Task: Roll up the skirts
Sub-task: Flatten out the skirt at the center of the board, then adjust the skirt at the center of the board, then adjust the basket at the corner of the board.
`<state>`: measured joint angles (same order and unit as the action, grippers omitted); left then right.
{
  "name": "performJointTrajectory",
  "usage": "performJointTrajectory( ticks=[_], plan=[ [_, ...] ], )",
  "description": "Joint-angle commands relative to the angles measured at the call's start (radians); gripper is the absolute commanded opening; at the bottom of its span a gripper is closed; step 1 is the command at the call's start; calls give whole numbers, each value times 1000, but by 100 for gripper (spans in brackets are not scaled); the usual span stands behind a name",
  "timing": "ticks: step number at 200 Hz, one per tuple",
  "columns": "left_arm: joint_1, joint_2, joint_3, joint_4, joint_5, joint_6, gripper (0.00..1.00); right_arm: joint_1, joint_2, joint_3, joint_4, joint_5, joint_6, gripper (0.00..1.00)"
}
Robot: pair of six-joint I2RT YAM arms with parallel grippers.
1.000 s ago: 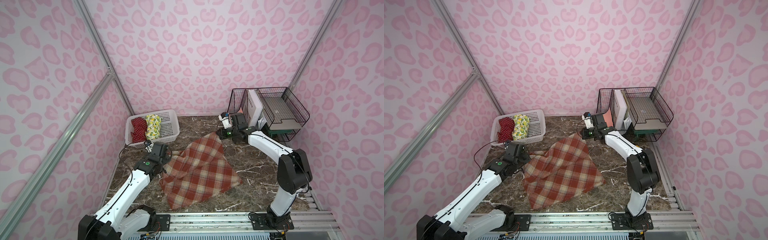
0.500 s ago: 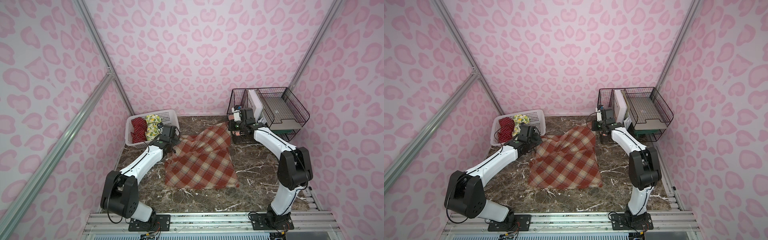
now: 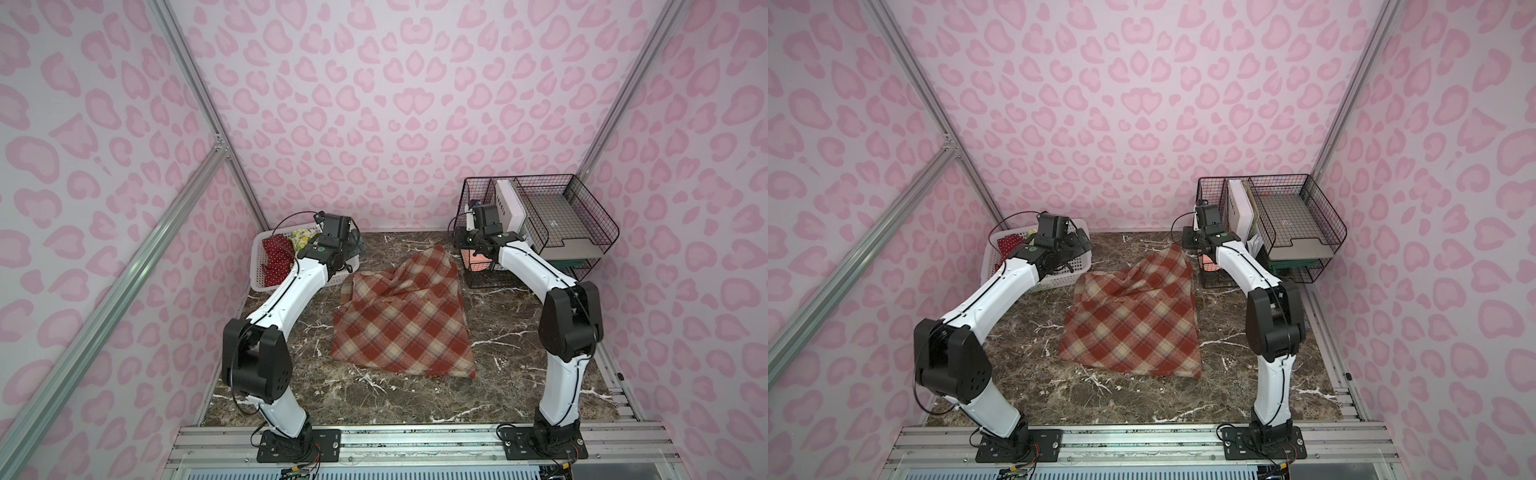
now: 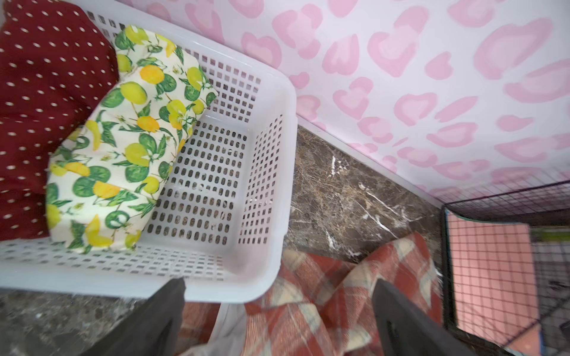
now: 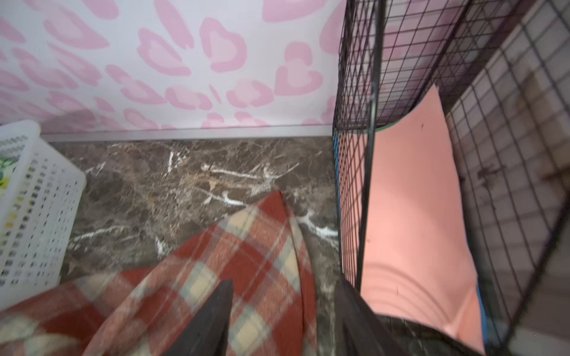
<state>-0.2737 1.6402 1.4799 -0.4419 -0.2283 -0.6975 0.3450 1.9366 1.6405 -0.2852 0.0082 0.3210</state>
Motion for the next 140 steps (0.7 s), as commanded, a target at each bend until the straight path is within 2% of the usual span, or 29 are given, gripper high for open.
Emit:
performJointTrajectory(
  ticks=[1, 22, 40, 55, 64, 78, 88, 111, 140],
  plan=[
    [-1, -135, -87, -137, 9, -47, 99, 51, -128, -136, 15, 50, 19, 57],
    [-7, -312, -255, -185, 39, -110, 98, 164, -260, -336, 14, 46, 31, 57],
    [-8, -448, -398, -268, 25, -147, 93, 289, -315, -480, 1, 24, 52, 57],
    [-4, -555, -517, -305, 29, -180, 88, 360, -317, -568, -4, 7, 99, 50],
    [-5, -612, -581, -304, 46, -198, 83, 374, -309, -610, 4, -10, 125, 39],
    [-4, -683, -657, -295, 67, -229, 73, 373, -297, -661, 25, -8, 153, 9],
    [-4, -721, -693, -280, 77, -242, 64, 374, -281, -681, 29, 4, 152, 0],
    [-5, -754, -710, -271, 65, -247, 43, 372, -243, -708, -7, -20, 153, 0],
    [21, -671, -680, -230, -77, -257, 38, 372, -268, -831, -14, -96, 234, 0]
  ],
)
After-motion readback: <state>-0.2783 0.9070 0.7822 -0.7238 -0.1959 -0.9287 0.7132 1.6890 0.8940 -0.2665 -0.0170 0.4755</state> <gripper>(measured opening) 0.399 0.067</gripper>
